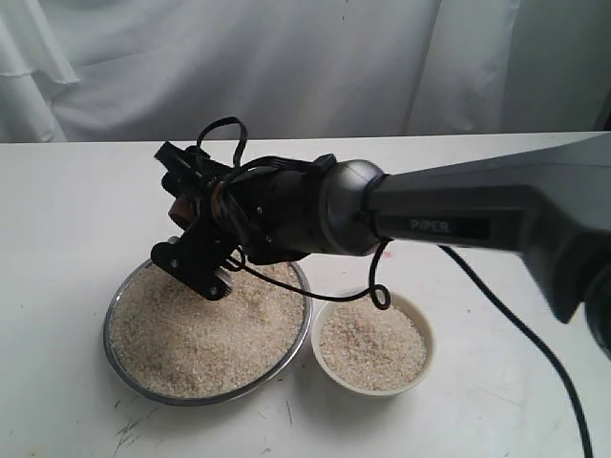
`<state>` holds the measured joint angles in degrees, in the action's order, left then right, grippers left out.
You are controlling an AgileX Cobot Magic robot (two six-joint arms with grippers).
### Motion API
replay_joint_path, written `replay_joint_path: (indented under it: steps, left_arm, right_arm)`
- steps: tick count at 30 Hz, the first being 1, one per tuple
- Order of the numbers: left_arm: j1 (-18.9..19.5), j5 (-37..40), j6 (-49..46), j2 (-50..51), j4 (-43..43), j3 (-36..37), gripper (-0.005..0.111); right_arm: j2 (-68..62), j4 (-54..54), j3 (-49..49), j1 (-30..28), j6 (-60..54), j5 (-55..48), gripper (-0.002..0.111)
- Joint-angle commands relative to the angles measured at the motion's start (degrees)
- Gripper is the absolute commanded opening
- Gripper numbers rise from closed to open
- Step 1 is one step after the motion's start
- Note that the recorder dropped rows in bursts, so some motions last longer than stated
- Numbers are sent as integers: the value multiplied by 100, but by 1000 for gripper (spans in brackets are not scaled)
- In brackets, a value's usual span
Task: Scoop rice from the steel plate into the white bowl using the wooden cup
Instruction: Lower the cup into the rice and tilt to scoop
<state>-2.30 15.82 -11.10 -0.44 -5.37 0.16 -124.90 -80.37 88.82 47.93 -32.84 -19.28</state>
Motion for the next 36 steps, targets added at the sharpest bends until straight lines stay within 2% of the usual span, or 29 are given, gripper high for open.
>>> replay_joint_path:
  steps: [1, 11, 22, 30, 36]
  left_arm:
    - [-37, -58, 29, 44, -6, -16, 0]
    - [-37, -58, 15, 44, -6, -16, 0]
    - [-37, -58, 25, 44, -6, -16, 0]
    - [-37, -58, 25, 44, -6, -16, 0]
    - [-37, -58, 10, 44, -6, -16, 0]
  right_arm:
    - [-241, -173, 292, 14, -1, -187, 0]
    - [-687, -586, 305, 118, -25, -499, 0]
    - [-1001, -511, 294, 236, -40, -627, 0]
    - [-990, 250, 294, 250, -324, -626, 0]
    - [-990, 1510, 294, 334, -1754, -648, 0]
